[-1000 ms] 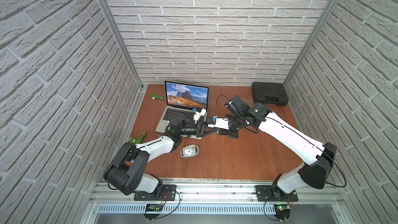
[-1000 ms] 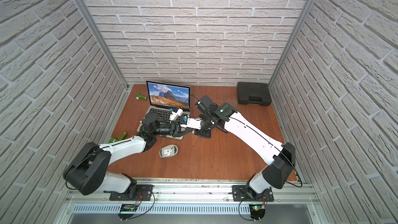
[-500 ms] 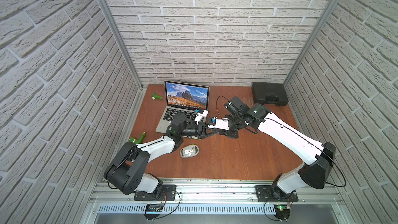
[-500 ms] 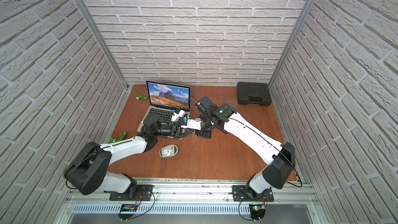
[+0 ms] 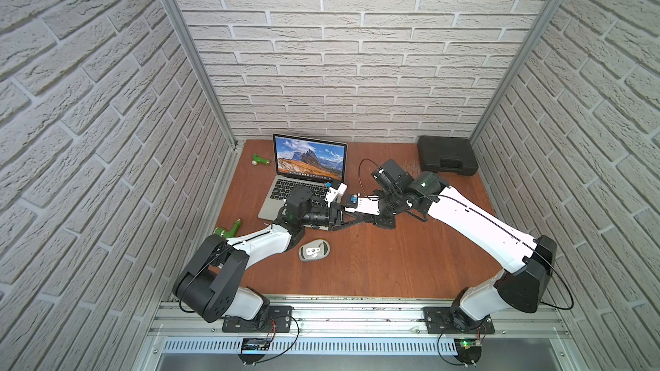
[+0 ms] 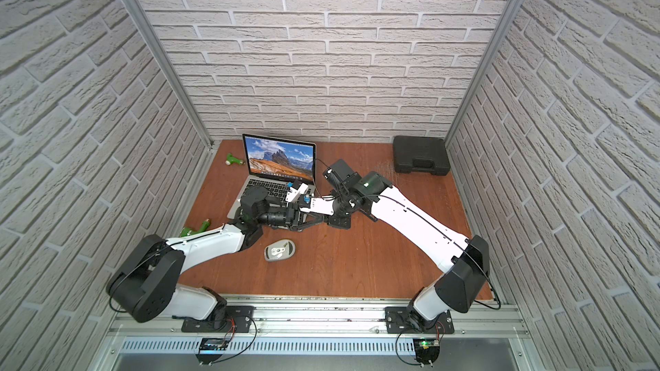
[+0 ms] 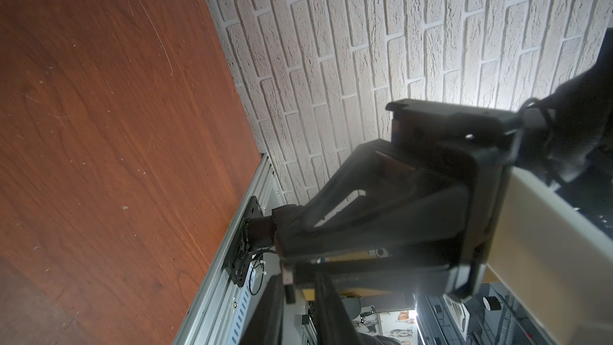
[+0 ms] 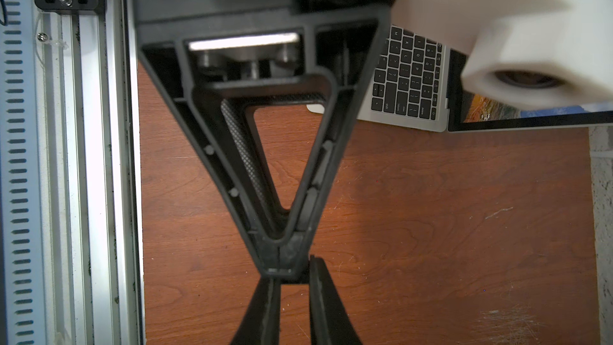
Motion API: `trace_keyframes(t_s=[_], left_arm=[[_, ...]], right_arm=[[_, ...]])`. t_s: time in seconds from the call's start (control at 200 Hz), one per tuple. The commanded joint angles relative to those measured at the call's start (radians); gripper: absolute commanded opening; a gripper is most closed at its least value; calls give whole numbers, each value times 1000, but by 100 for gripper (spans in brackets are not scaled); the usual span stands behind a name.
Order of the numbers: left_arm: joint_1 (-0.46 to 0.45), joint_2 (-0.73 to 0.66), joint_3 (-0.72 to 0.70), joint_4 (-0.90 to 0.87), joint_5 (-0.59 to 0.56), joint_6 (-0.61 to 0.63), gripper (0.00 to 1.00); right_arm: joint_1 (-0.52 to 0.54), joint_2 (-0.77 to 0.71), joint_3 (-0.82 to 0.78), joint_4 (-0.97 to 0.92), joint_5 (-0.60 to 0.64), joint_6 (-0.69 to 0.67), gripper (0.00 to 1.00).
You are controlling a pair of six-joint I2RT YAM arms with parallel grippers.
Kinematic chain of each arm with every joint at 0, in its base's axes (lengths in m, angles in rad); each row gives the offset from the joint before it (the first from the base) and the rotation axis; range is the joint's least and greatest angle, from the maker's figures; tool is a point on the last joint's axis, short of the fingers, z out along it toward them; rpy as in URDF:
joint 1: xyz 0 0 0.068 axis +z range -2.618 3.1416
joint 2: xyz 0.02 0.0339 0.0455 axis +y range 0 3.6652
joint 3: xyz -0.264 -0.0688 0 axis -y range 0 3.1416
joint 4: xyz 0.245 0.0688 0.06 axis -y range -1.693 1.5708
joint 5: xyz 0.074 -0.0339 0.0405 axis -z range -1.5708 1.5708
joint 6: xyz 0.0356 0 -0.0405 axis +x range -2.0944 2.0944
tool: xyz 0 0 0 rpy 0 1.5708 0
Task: Remove the wireless mouse receiver from the laptop
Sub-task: Take out the USB plug from the USB port.
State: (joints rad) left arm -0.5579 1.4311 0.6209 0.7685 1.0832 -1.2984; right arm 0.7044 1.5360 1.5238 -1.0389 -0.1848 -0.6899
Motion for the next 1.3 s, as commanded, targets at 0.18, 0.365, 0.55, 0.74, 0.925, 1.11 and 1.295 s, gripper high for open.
trace_keyframes(t_s=[0.18, 0.365, 0.55, 0.74, 0.925, 1.11, 1.295], left_arm=[[-11, -4, 32, 30, 34, 39, 17], [-12, -13, 30, 27, 22, 44, 15], [-7, -27, 23, 29, 17, 43, 23], [14, -38, 16, 21, 11, 48, 21], [18, -34, 19, 22, 8, 48, 20], [25, -34, 22, 26, 5, 49, 25], [29, -32, 29, 9, 5, 62, 30]], right_arm=[[4, 23, 33, 0, 14, -7, 2], [4, 24, 29, -10, 13, -8, 2], [4, 15, 11, -19, 37, -11, 2], [4, 8, -1, -18, 34, -10, 2], [4, 9, -3, -15, 15, -13, 2], [4, 23, 1, -27, 2, -13, 2], [4, 27, 4, -29, -8, -11, 2]])
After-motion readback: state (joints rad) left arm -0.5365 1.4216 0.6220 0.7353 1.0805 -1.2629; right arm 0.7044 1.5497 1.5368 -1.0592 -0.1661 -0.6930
